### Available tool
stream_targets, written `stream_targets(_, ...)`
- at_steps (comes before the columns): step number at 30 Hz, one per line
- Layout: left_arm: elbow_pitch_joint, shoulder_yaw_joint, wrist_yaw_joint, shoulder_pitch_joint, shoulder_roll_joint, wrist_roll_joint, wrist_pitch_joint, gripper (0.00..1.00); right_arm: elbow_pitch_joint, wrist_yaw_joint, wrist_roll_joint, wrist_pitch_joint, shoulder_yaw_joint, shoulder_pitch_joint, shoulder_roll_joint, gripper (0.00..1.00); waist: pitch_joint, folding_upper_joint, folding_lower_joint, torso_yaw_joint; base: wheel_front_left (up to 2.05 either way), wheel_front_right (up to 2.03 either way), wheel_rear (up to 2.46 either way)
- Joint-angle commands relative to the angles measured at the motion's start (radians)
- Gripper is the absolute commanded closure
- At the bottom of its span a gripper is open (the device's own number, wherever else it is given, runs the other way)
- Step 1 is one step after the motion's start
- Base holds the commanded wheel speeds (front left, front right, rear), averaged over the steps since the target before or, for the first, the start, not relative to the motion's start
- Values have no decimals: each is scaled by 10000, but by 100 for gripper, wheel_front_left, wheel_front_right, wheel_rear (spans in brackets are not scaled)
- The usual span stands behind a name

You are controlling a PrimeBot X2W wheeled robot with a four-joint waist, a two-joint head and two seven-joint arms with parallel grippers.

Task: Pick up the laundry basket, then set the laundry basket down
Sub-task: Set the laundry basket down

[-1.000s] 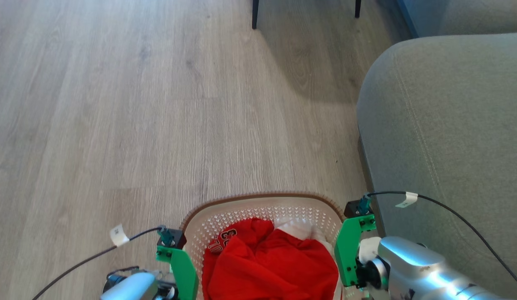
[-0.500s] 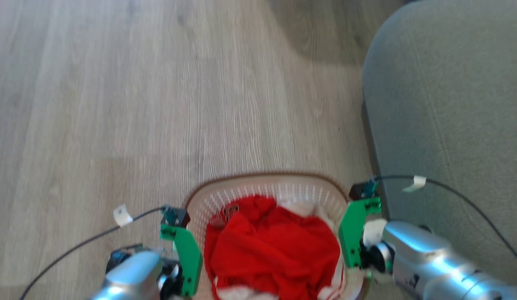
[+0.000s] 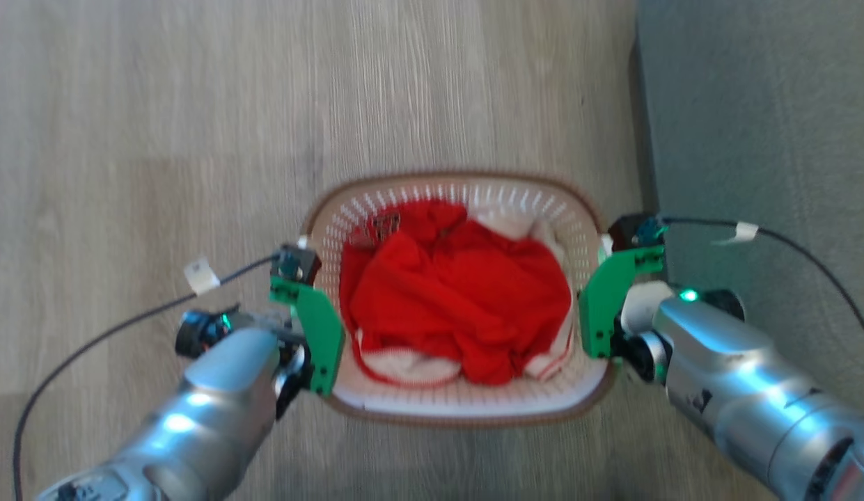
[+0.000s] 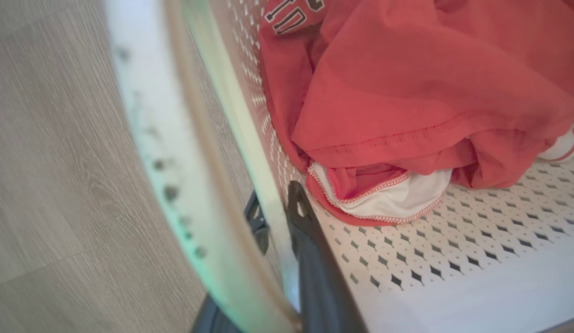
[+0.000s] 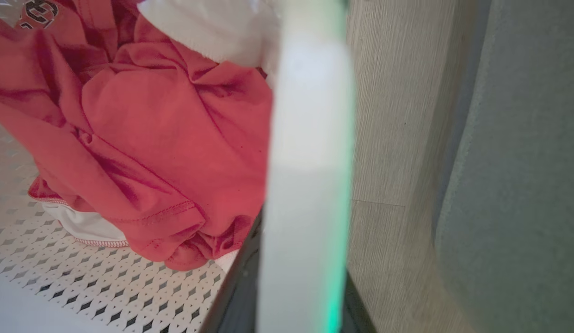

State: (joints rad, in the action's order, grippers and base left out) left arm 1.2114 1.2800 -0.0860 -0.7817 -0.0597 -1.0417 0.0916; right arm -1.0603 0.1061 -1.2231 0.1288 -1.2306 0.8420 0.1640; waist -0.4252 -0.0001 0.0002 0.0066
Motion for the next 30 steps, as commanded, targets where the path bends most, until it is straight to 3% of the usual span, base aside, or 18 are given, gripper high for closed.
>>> stream_targets(1, -109, -4, -27, -418, 52, 324, -92, 100, 290, 246, 183, -263, -187, 119, -260, 100, -722, 1, -2, -88, 0, 0, 0)
stream_targets(16, -497, 0, 485, -1536, 93, 967, -815, 100, 84, 246, -101, -2054, -46, 851, -54, 100, -3270, 1, -2, 130, 0, 0, 0)
stream_targets(30, -815, 1, 814, -1875, 94, 1184, -1114, 100, -235, 246, -148, -2688, -200, 1269, -12, 100, -4199, 1, -2, 272, 0, 0, 0)
